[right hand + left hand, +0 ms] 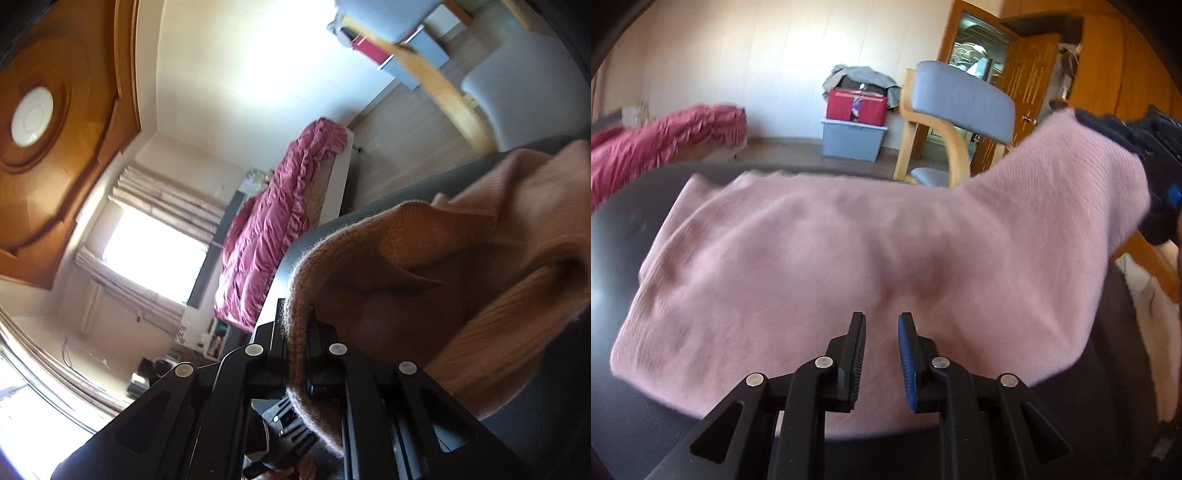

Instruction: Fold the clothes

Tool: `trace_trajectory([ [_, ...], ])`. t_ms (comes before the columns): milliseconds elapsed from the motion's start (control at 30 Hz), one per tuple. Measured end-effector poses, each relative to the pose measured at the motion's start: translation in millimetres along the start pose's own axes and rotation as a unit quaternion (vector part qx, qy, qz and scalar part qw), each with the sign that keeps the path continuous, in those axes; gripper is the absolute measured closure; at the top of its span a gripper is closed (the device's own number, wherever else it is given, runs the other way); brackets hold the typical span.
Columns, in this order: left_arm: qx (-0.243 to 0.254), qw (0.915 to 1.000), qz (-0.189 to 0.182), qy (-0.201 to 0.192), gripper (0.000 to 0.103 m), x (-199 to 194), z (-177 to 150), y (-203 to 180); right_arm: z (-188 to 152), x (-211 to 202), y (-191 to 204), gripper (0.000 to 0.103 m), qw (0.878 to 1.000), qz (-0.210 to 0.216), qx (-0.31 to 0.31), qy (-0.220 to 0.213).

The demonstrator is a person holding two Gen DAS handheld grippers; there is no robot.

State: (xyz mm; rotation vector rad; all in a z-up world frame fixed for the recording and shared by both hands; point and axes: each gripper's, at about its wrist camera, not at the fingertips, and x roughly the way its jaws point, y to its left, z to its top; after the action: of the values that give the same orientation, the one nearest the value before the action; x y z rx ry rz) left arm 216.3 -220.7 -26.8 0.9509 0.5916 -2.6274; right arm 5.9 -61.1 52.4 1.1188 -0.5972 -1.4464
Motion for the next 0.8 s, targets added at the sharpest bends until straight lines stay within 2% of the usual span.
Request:
trace_trajectory([
  [67, -0.064, 0.9974, -0.031, 0.002, 0.083, -2, -6, 30, -1, 25, 15, 0.097, 1.000, -0.006, -0.009, 0.017],
  [167, -0.150, 0.9842, -0.094, 0.006, 0.083, 0, -16, 68, -7, 60, 30, 0.097, 0.998, -0.024, -0.027, 0.043],
  [200, -0.168, 0.9793, -0.112, 0.004, 0.083, 0, -19, 75, -9, 69, 32, 0.097, 0.998, -0.033, -0.032, 0.049],
  [233, -0.170, 0.9785, -0.117, 0.004, 0.083, 0, -19, 76, -12, 78, 35, 0.097, 0.997, -0.042, -0.038, 0.056],
  [333, -0.159, 0.9807, -0.114, 0.003, 0.082, 0, -20, 72, -10, 79, 17, 0.097, 0.997, -0.052, -0.017, 0.057],
  [433, -0.145, 0.9839, -0.105, 0.009, 0.081, 0, -18, 66, -8, 49, 5, 0.097, 0.997, -0.063, -0.008, 0.034],
  [567, -0.107, 0.9921, -0.063, 0.019, 0.081, -2, -8, 48, -7, -14, -3, 0.097, 0.994, -0.101, -0.030, -0.004],
  [700, -0.064, 0.9955, -0.059, 0.038, 0.081, 3, 3, 15, -14, -71, -28, 0.097, 0.987, -0.153, -0.035, -0.024],
  [800, -0.044, 0.9962, -0.052, 0.053, 0.081, 14, 9, -7, -24, -102, -63, 0.097, 0.983, -0.180, -0.011, -0.032],
])
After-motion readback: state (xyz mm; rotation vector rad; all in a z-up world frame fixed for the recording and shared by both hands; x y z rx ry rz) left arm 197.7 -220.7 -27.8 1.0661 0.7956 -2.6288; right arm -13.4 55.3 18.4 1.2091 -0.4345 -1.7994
